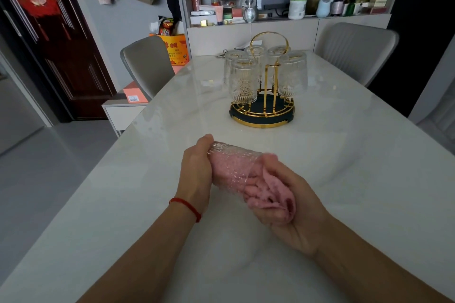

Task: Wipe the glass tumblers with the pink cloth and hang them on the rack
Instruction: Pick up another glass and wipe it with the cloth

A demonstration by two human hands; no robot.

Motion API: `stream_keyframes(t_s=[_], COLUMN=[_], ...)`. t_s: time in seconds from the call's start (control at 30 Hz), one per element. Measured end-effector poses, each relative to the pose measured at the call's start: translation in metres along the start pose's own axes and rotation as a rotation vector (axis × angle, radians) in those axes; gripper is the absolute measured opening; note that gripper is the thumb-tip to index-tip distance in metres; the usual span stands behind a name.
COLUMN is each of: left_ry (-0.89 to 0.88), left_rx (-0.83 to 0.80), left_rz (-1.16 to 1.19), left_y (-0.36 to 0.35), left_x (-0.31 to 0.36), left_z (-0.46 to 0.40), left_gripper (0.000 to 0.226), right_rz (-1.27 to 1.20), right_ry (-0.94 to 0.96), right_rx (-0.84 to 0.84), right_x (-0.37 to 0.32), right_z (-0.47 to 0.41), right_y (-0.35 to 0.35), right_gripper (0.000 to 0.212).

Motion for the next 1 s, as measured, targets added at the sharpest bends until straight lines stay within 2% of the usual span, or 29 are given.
stream_keyframes(t_s=[0.07, 0.13, 0.27, 0.33, 0.4, 0.47, 0.53, 0.63, 0.7, 0.77, 0.8, 0.87, 0.93, 1.0], left_ry=[-0.037, -0.039, 0.125, 0.201, 0.221, 0.143, 0.018, -0.16, -0.349, -0.536, -0.571, -0.47, -0.189, 0.036], left_rx=[-0.005, -0.051, -0.294, -0.372, -0.314, -0.146, -0.076, -0.059, -0.078, -0.133, -0.175, -0.294, -0.462, -0.524], left_rz=[-0.04, -0.091, -0.379, -0.377, -0.366, -0.395, -0.362, -0.335, -0.349, -0.365, -0.371, -0.329, -0.17, -0.166], left_y=[0.0, -0.001, 0.008, 0.013, 0.009, 0.003, -0.001, -0.001, 0.0, -0.002, -0.001, 0.002, 0.004, 0.004], left_x=[-0.001, -0.002, 0.013, 0.016, 0.014, 0.009, 0.008, 0.006, 0.006, 0.006, 0.004, 0.004, 0.004, 0.003], left_z=[0.0, -0.002, -0.001, 0.0, 0.004, 0.004, 0.005, 0.003, 0.005, 0.007, 0.006, 0.003, -0.001, -0.002], left_gripper=[0.059, 0.05, 0.043, 0.036, 0.03, 0.029, 0.033, 0.037, 0.038, 0.043, 0.043, 0.044, 0.052, 0.056], right_rz=[0.1, 0.222, 0.467, 0.595, 0.658, 0.54, 0.242, -0.097, -0.262, -0.314, -0.277, -0.075, 0.279, 0.639], right_ry=[-0.001, -0.005, 0.051, 0.055, 0.055, 0.017, -0.031, -0.005, 0.055, 0.099, 0.102, 0.094, 0.086, 0.088], right_rx=[0.006, 0.057, 0.139, 0.199, 0.213, 0.204, 0.179, 0.077, 0.07, 0.063, 0.067, 0.088, 0.127, 0.162], right_x=[0.0, -0.003, -0.017, -0.019, -0.013, -0.004, 0.004, 0.005, 0.001, -0.005, -0.009, -0.017, -0.021, -0.019], right_z=[-0.002, -0.002, 0.005, 0.005, 0.003, 0.0, 0.001, 0.002, 0.004, 0.007, 0.009, 0.011, 0.01, 0.008], right_y=[0.004, 0.006, 0.003, 0.003, 0.002, 0.003, 0.002, -0.001, -0.005, -0.008, -0.009, -0.008, -0.003, 0.0], right_gripper=[0.06, 0.052, 0.06, 0.06, 0.061, 0.063, 0.06, 0.058, 0.055, 0.052, 0.053, 0.059, 0.067, 0.078])
Point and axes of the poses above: each hand's wrist, its own z-axis away from the middle knuckle, its own y-axis out of the back of the hand, x = y × z, the point moved 3 cm from there along -z, towards the middle knuckle, and after that the axes turned 8 degrees about -x, right-handed, at the moved point
